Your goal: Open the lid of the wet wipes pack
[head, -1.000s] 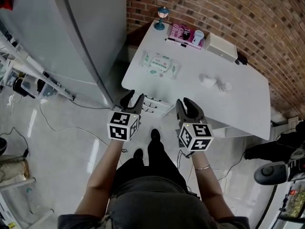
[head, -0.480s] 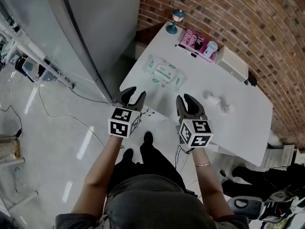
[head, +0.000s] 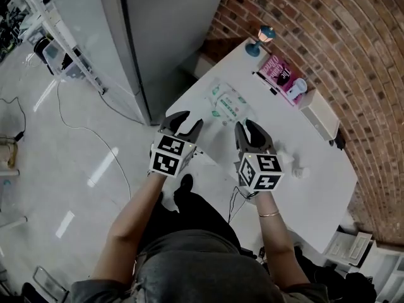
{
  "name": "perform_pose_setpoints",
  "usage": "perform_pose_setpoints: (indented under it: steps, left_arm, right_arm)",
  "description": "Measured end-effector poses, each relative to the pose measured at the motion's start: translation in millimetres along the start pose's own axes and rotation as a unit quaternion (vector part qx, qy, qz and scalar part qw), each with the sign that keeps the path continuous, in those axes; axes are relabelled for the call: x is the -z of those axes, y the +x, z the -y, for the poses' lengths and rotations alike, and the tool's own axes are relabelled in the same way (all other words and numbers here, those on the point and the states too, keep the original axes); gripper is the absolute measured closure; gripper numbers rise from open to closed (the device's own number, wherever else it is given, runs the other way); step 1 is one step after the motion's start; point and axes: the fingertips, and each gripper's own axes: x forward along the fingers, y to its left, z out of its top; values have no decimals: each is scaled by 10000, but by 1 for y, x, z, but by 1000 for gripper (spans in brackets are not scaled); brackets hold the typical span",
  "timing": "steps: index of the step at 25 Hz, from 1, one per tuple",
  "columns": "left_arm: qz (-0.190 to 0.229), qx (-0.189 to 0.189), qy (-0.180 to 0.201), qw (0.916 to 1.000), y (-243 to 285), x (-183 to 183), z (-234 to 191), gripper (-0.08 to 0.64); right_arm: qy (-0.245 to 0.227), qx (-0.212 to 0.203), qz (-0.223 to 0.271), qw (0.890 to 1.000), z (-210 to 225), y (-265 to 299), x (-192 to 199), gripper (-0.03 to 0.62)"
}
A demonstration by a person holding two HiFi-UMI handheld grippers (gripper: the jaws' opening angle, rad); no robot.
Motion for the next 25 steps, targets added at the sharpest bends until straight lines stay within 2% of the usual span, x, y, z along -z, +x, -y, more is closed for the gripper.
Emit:
perform_pose_setpoints:
  steps: [7, 14, 21, 25]
  left_arm:
    - [-62, -179, -65, 9998, 4, 8, -6, 400]
    - [-156, -283, -10, 9995, 10, 20, -4, 400]
    - [-233, -241, 6, 9994, 26, 27, 1, 400]
    - [-360, -223, 173, 9990, 35, 27, 2, 400]
  right_arm:
    - [-564, -264, -285, 9977, 1, 26, 0, 474]
    - [-1215, -353, -675, 9897, 6, 44, 12, 475]
    - [-1608, -591, -1011, 9800, 9, 59, 25, 466]
    - [-1759, -671, -1181, 9750, 11, 67, 30, 466]
